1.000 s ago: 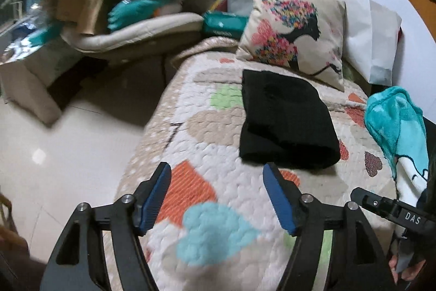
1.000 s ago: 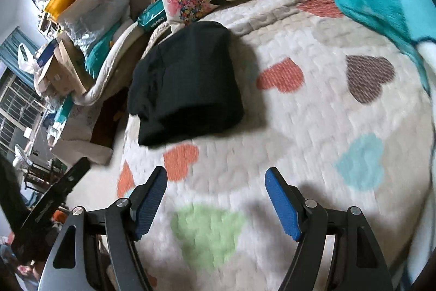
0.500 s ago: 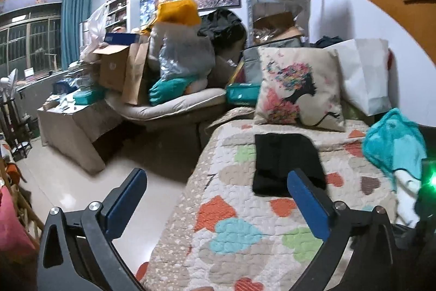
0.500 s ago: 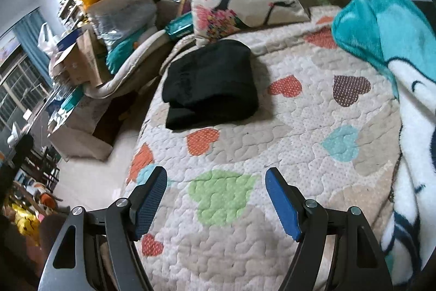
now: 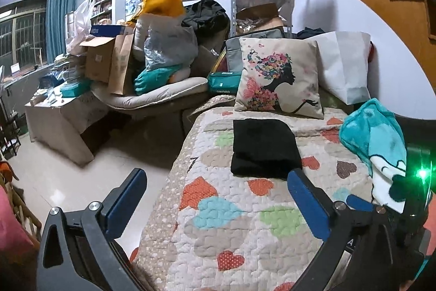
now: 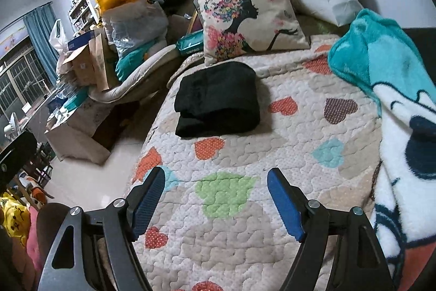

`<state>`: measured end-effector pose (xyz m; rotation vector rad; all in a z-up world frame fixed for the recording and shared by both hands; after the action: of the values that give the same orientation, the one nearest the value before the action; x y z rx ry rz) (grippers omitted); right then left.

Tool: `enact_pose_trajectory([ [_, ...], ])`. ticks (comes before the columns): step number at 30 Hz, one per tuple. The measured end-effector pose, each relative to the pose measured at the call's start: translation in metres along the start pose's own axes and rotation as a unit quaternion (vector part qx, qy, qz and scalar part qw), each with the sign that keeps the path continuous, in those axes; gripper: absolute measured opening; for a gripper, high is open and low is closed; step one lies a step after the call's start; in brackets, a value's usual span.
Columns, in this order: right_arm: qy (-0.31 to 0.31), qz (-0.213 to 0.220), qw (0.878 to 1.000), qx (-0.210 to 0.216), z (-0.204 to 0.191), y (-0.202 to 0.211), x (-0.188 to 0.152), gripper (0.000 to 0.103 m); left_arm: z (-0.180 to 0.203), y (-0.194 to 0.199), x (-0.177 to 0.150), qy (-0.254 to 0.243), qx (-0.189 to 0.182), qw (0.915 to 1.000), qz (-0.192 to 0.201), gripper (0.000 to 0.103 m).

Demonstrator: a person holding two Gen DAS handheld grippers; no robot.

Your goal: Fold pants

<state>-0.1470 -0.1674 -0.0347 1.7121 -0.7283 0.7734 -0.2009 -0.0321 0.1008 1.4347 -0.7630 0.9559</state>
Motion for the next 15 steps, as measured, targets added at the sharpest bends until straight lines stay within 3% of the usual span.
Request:
enact_pose_trajectory([
  [15,0.032,0.027,0.999,-0.021,-0.010,0.014,0.000,0.086,0.000,0.004,-0.004,0.001,-0.013,0.9999,-0.007,0.103],
])
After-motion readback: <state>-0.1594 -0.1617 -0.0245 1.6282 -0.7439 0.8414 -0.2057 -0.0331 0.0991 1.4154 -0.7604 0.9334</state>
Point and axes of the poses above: each gripper's, at about its wrist camera, not at the fingertips, and y roughly against the way its jaws point, z to its right, x to its top, the point moved 4 cm from there along -y, roughly the way its jaws point, and after that the axes turned 6 degrees about -x, right-handed, at the moved point
